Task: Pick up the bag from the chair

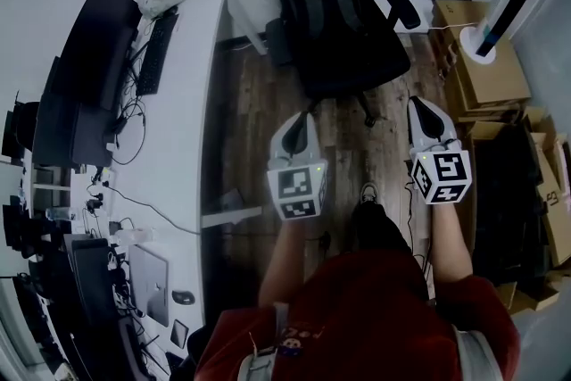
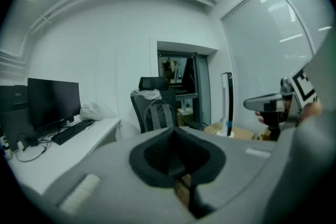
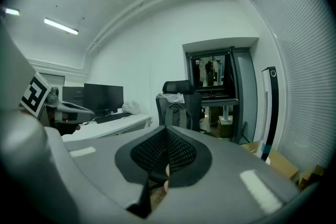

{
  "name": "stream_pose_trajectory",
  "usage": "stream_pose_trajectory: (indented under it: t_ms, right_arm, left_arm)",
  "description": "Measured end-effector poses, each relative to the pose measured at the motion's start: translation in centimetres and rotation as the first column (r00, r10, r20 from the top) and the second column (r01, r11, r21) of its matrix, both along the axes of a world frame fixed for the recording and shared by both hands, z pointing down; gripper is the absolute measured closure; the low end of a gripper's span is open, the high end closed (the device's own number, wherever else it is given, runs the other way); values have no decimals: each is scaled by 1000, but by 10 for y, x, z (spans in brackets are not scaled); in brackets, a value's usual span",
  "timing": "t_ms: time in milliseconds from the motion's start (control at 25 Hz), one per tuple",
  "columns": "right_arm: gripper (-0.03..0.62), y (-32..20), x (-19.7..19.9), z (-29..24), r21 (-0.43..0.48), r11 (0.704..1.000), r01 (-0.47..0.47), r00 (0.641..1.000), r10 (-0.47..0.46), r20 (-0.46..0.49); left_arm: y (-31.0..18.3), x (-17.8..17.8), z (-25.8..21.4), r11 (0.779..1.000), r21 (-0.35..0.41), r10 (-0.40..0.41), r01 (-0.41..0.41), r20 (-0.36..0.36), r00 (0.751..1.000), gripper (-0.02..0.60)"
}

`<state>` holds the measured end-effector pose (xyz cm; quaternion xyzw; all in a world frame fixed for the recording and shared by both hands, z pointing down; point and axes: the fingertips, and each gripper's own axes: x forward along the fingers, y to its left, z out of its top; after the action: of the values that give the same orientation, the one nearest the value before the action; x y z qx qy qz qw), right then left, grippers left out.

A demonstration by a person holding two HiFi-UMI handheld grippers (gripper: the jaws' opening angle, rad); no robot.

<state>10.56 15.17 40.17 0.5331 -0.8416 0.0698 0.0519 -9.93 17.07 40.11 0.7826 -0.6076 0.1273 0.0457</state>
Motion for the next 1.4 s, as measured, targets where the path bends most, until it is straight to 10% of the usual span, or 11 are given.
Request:
stream_pose_trajectory:
  t_ms: [1400]
  right_arm:
    - [594,-272,27,-18,51,998,47,999,-47,6]
  left_arm:
    - [-270,36,-13,999,32,-16,15,40,999,584]
